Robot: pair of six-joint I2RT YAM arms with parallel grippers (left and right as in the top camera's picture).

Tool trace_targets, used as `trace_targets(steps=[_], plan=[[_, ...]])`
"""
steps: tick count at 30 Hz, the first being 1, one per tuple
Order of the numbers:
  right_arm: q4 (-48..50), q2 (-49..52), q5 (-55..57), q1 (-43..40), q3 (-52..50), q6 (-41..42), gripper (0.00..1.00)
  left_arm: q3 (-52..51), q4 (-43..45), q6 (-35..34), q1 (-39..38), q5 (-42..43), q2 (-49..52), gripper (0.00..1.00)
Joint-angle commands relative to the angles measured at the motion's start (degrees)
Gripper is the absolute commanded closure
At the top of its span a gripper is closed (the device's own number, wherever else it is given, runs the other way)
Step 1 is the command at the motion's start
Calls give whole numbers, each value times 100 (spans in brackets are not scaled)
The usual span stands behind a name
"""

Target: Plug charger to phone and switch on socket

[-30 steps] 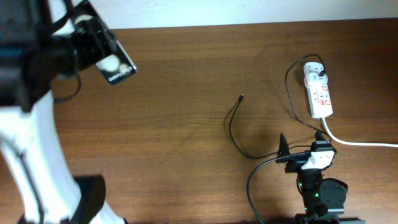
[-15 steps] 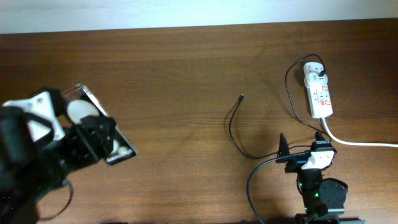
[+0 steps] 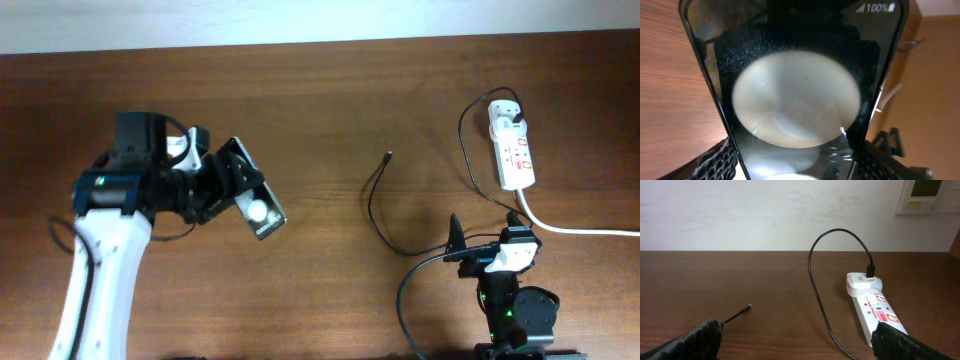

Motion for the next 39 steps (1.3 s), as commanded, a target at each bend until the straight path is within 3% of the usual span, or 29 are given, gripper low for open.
trace_targets(steps=[1,4,12,22,27,33,39], plan=[[-4,-37,46,52,-46,-20,2,-22,210,-37,0,1316,605,27],[-4,-37,46,52,-46,-22,1,-20,387,-37,0,2262,949,27],[-4,-37,48,52,-46,-22,1,-20,382,-35,0,3731,966,27],[-2,-37,48,52,-46,-20,1,-20,380,-33,0,4448,966,27],[-2,-37,-20,52,-46,0,1,-22,472,35,17,4352,1005,27],[22,39,-337,52,-46,2269,1,-26,621,35,11,4376,1493,27],[192,52,-2767,52,-46,4199,1,-26,623,35,11,4413,1663,27]])
